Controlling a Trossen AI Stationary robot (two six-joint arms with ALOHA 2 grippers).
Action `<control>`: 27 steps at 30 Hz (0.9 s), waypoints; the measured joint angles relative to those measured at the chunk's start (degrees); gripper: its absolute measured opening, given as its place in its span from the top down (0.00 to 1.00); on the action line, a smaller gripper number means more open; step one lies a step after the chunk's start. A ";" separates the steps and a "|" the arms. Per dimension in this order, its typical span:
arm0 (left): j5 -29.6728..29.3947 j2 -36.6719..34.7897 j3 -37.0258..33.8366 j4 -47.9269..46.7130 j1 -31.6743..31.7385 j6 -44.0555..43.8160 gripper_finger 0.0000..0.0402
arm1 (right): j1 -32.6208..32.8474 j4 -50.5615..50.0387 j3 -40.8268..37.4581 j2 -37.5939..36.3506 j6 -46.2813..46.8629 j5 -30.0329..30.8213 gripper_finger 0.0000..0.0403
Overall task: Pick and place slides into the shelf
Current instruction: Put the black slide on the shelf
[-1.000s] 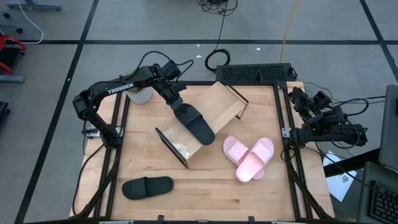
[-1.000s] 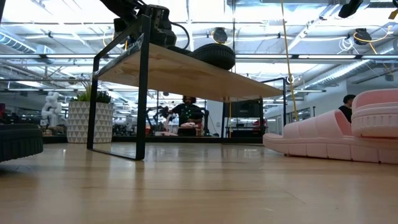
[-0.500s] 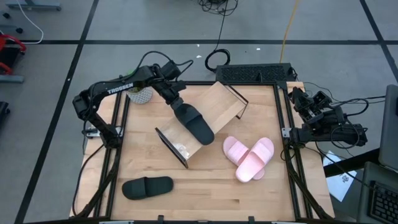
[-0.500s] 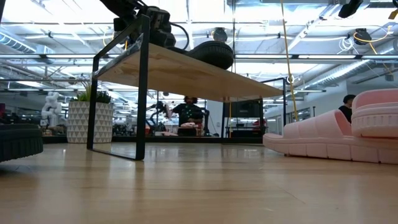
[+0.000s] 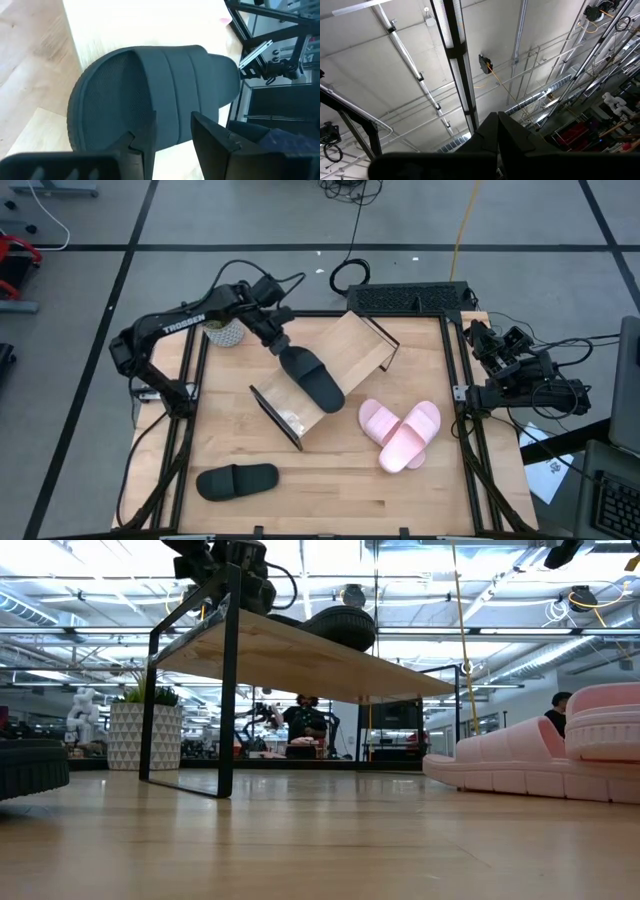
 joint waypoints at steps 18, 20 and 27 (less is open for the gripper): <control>-12.48 -25.71 0.02 -19.38 -11.76 -16.09 0.71 | 0.00 -0.01 0.00 0.00 -0.09 -0.01 1.00; -18.16 -28.70 0.02 -22.72 -18.04 -22.58 0.71 | 0.00 0.01 0.00 0.00 -0.21 0.01 1.00; -32.65 -32.62 0.02 -25.26 -39.28 -49.87 0.71 | 0.00 0.00 0.00 0.00 -1.09 0.00 1.00</control>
